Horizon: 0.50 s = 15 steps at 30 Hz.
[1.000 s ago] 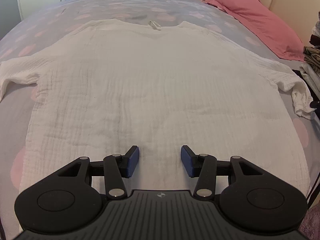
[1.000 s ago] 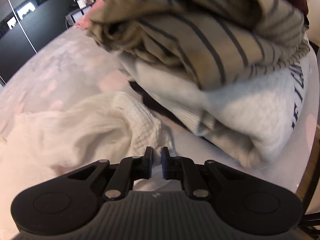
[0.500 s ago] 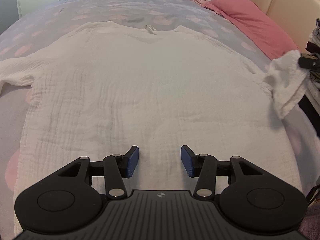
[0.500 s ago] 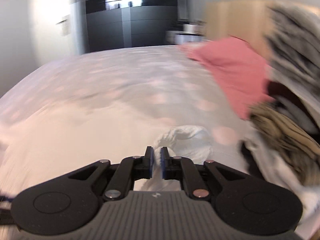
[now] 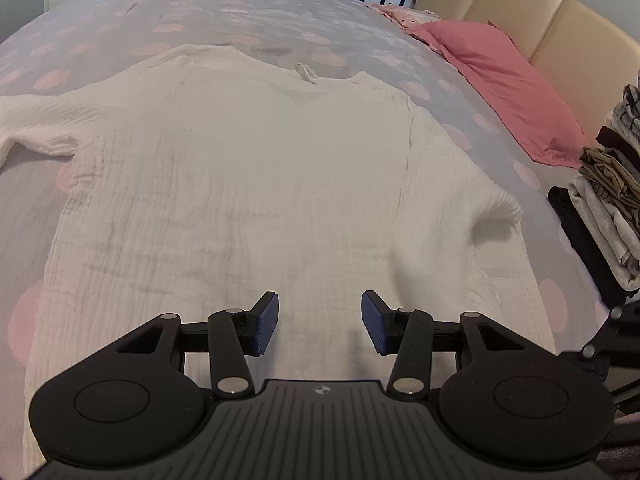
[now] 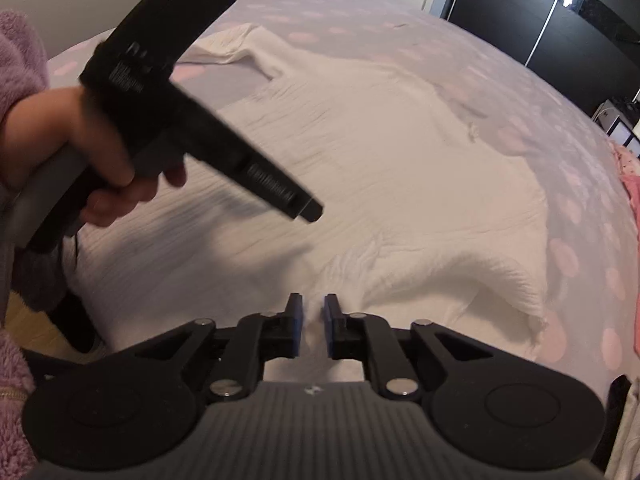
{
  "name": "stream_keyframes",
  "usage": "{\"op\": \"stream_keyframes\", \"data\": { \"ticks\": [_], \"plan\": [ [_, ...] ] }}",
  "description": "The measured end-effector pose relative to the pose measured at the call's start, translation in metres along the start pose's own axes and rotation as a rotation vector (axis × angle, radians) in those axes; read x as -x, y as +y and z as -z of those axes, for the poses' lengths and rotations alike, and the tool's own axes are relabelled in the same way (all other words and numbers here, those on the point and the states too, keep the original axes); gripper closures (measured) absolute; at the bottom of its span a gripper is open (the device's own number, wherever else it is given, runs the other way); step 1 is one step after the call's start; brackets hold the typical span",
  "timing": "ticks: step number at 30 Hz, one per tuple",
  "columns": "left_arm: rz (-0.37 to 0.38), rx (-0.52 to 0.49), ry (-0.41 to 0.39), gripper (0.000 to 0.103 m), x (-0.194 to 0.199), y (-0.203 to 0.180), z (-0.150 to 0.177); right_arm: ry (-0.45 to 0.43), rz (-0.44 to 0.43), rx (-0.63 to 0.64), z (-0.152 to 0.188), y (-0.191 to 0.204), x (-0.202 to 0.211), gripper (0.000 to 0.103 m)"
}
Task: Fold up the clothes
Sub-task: 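Fold the held sleeve across the shirt body with the right tool and release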
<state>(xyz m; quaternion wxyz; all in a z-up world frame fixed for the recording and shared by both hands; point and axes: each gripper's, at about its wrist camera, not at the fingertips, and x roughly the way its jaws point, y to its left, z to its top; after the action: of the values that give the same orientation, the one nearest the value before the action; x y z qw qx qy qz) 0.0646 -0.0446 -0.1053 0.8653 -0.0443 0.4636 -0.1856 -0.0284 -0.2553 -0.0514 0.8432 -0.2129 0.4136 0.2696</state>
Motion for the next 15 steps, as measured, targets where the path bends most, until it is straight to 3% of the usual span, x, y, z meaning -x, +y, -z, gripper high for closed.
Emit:
{"op": "stream_keyframes", "data": {
  "ticks": [1, 2, 6, 10, 15],
  "plan": [
    [0.002, 0.001, 0.001, 0.059, 0.001, 0.0, 0.0, 0.008, -0.009, -0.01, 0.002, -0.001, 0.0, 0.072],
    [0.006, 0.002, 0.003, 0.059, 0.002, 0.0, 0.0, 0.01, -0.015, -0.021, 0.005, -0.003, 0.001, 0.067],
    [0.032, -0.01, 0.007, 0.059, 0.007, -0.003, 0.003, 0.011, -0.009, -0.097, 0.014, -0.017, 0.009, 0.067],
    [0.062, -0.06, 0.024, 0.059, 0.011, -0.015, 0.012, 0.039, 0.059, -0.158, 0.031, -0.028, 0.006, 0.066],
    [0.082, -0.108, 0.054, 0.059, 0.012, -0.031, 0.024, 0.072, 0.11, -0.073, 0.047, -0.019, -0.01, 0.065]
  ]
}}
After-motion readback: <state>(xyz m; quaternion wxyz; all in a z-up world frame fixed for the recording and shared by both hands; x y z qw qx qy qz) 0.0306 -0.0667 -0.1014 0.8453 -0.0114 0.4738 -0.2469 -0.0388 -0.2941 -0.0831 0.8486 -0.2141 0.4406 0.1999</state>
